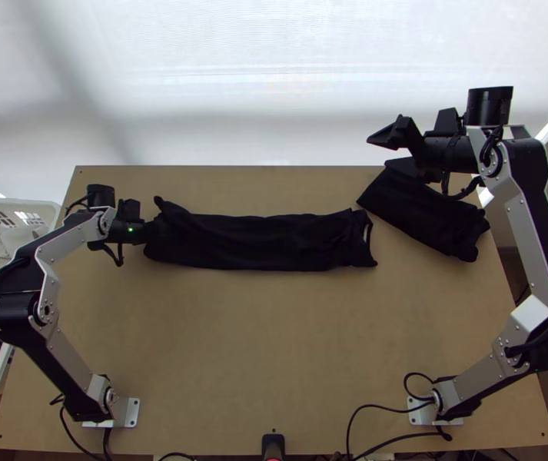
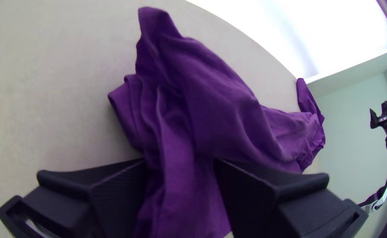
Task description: Fold the t-shirt
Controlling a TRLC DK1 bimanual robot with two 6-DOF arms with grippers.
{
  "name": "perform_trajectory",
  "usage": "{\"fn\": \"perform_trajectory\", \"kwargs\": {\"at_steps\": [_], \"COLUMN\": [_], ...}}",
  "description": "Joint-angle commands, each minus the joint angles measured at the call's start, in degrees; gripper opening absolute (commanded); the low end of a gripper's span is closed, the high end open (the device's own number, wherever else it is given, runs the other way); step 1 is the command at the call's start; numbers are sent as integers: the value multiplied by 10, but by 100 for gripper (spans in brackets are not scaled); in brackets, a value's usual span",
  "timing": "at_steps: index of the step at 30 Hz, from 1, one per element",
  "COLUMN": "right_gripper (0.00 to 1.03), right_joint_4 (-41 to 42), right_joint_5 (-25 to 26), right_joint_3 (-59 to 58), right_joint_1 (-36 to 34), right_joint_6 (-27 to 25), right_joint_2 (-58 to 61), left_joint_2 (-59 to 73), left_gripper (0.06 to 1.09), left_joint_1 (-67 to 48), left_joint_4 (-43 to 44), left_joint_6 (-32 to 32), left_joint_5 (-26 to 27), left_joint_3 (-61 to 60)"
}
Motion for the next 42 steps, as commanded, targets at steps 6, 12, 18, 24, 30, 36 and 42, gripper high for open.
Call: {"fn": "perform_trajectory", "kwargs": {"at_steps": [6, 12, 18, 24, 30, 36, 42], "right_gripper": [98, 98, 98, 98, 98, 98, 98], "right_joint_4": [-1, -1, -1, -1, -1, -1, -1], "right_joint_5": [-3, -3, -3, -3, -3, -3, -7], "right_joint_3": [16, 9, -3, -15, -21, -19, -17], "right_joint_1": [1, -2, -10, -20, -32, -46, -57], "right_joint_6": [12, 8, 0, 0, 0, -2, -5], "right_joint_2": [6, 6, 4, -3, -9, -16, -18], "left_joint_2": [-33, -35, -50, -142, -206, -193, -154], "left_gripper": [9, 9, 9, 9, 9, 9, 9], "left_joint_1": [62, 193, 268, 217, 71, -74, -174], "left_joint_4": [-16, -97, -188, -235, -243, -237, -218], "left_joint_6": [-2, 83, 125, 100, 19, -46, -83], "left_joint_5": [-6, -6, 0, 0, -2, -36, -64], "left_joint_3": [-24, 27, 108, 130, 146, 186, 218]}}
